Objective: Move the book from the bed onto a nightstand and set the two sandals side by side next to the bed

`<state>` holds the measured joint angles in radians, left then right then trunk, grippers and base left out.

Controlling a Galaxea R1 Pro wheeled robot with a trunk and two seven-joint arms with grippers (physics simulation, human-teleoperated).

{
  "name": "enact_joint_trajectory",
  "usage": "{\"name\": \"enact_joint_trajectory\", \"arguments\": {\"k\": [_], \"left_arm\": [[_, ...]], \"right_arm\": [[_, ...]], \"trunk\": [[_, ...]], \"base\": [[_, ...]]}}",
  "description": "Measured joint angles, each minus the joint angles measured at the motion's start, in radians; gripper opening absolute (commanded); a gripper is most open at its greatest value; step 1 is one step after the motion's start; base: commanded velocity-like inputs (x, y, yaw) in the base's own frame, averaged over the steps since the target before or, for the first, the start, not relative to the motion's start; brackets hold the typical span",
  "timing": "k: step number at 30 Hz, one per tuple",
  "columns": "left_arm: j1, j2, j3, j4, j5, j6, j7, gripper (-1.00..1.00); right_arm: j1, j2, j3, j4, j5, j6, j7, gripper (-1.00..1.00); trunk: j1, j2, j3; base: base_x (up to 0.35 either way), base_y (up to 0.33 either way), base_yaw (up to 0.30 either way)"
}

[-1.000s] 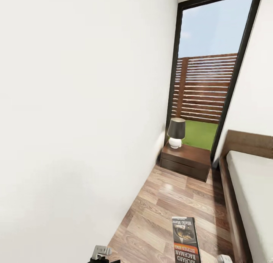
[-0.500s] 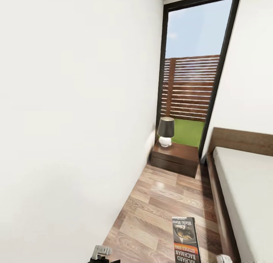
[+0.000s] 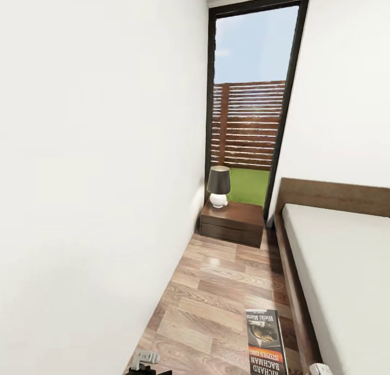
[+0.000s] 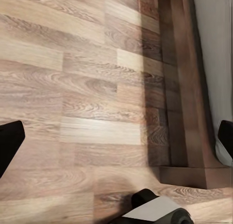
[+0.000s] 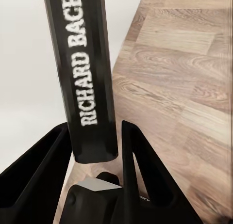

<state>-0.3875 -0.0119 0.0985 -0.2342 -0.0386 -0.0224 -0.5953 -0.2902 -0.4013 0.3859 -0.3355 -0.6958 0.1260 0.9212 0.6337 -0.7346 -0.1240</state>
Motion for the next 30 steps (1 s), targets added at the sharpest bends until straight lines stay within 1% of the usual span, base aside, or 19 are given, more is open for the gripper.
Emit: {"name": "enact_joint_trajectory", "arguments": {"k": [30], "left_arm": [[0.0, 0.0, 0.0, 0.0, 0.0, 0.0, 0.0, 1.0]], "right_arm": [[0.0, 0.0, 0.001, 0.0, 0.001, 0.0, 0.0, -1.0]], "trunk": [[0.0, 0.0, 0.013]], "base": [[0.0, 0.0, -0.298]]}}
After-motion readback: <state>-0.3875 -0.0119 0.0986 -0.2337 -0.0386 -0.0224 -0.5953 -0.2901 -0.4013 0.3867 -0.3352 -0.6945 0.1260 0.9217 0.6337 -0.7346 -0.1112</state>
